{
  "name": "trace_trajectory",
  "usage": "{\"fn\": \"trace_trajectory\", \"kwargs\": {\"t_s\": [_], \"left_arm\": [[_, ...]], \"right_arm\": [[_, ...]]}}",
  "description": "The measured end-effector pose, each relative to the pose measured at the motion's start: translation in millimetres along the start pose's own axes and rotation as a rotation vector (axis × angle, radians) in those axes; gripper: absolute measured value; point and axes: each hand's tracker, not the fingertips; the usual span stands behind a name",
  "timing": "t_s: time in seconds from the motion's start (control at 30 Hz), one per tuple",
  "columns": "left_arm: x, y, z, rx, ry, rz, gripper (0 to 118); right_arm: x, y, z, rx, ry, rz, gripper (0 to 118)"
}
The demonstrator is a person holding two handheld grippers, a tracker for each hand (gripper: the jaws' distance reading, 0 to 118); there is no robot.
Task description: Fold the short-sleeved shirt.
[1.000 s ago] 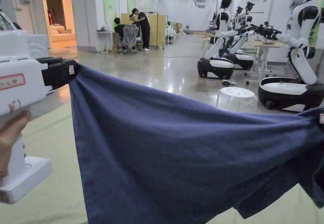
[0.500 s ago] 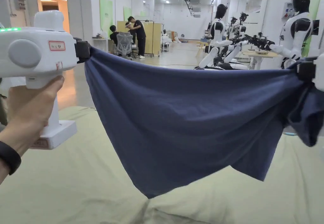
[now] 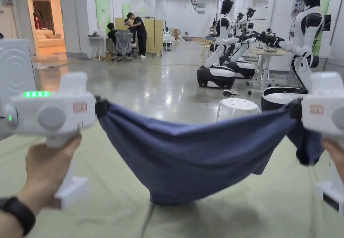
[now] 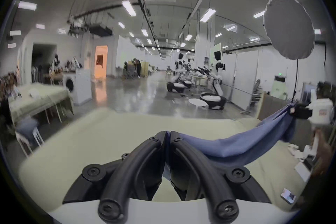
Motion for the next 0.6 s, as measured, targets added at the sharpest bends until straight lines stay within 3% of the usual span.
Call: {"fn": "trace_trajectory", "kwargs": {"t_s": [0.07, 0.23, 0.37, 0.43, 0.6], "left_arm": [[-6.5, -47.4, 8.2, -0.038, -0.044, 0.065, 5], [-37.5, -151.7, 65.4, -0.196, -0.119, 0.161, 5], [-46.6, -211.4, 129.1, -0.318, -0.143, 0.214, 5], [-43.5, -231.4, 159.6, -0.338, -0.082, 0.166, 5], [-48.2, -255.2, 221.9, -0.389, -0.084, 0.179, 5]], "right_arm": [[0.3, -45.8, 6.0, -0.094, 0.052, -0.046, 6], [-0.4, -151.1, 74.3, -0.208, 0.044, -0.073, 6], [0.8, -227.6, 141.0, -0.311, 0.024, -0.198, 6], [0.0, -257.2, 180.7, -0.35, 0.033, -0.296, 6], [3.6, -296.7, 246.2, -0.442, -0.045, -0.295, 6]]}}
